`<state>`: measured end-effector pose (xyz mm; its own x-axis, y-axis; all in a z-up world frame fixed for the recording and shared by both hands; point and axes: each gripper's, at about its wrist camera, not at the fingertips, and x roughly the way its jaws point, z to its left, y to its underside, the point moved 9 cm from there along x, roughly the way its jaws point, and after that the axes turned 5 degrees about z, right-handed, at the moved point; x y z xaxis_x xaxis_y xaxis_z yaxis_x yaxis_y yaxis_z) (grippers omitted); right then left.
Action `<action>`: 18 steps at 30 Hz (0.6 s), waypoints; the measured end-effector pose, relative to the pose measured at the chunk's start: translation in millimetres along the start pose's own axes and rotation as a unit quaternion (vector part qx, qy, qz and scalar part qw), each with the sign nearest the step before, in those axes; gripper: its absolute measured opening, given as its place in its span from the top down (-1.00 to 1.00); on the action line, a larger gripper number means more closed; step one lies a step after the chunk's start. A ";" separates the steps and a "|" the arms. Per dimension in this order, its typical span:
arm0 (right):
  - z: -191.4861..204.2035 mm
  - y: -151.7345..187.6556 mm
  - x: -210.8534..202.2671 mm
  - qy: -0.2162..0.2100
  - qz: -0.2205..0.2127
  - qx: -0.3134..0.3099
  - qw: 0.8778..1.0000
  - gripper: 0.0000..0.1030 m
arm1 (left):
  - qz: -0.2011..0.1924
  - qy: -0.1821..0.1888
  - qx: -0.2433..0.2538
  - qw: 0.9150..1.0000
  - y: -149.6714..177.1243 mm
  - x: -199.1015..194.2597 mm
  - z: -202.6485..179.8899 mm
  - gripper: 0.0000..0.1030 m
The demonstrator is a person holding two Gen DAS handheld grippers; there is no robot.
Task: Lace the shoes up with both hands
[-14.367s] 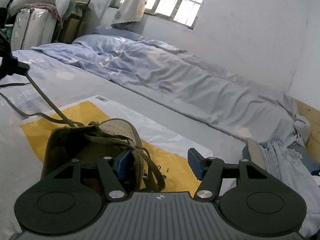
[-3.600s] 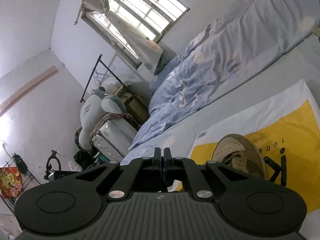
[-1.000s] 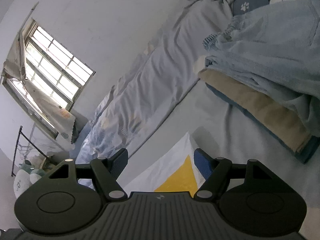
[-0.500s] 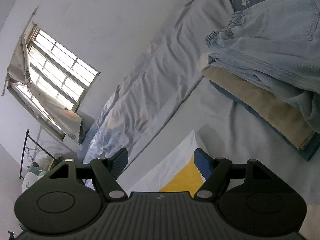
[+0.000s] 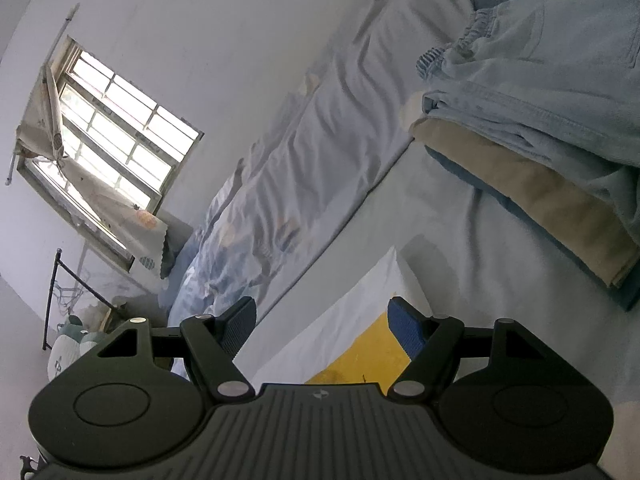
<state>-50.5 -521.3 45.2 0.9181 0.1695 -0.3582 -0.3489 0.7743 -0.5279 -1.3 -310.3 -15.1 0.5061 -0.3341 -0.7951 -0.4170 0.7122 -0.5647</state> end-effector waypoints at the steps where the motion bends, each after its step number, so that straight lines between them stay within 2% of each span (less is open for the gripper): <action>1: 0.0 0.2 0.1 0.001 0.000 0.000 1.000 -0.46 | -0.003 -0.001 0.003 1.000 -0.9 0.1 -0.4 1.00; 12: 1.5 5.1 6.6 -0.002 0.014 -0.009 1.000 -0.46 | -0.008 0.000 -0.003 1.000 -7.9 7.5 0.9 1.00; 18: 5.3 16.0 17.7 -0.017 0.042 -0.015 0.999 -0.46 | -0.016 0.003 -0.005 1.000 -9.9 7.7 2.3 1.00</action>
<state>-38.9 -502.6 34.5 0.8911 0.2536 -0.3763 -0.4296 0.7386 -0.5196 8.4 -318.6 -15.1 0.5155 -0.3607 -0.7773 -0.4084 0.6941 -0.5929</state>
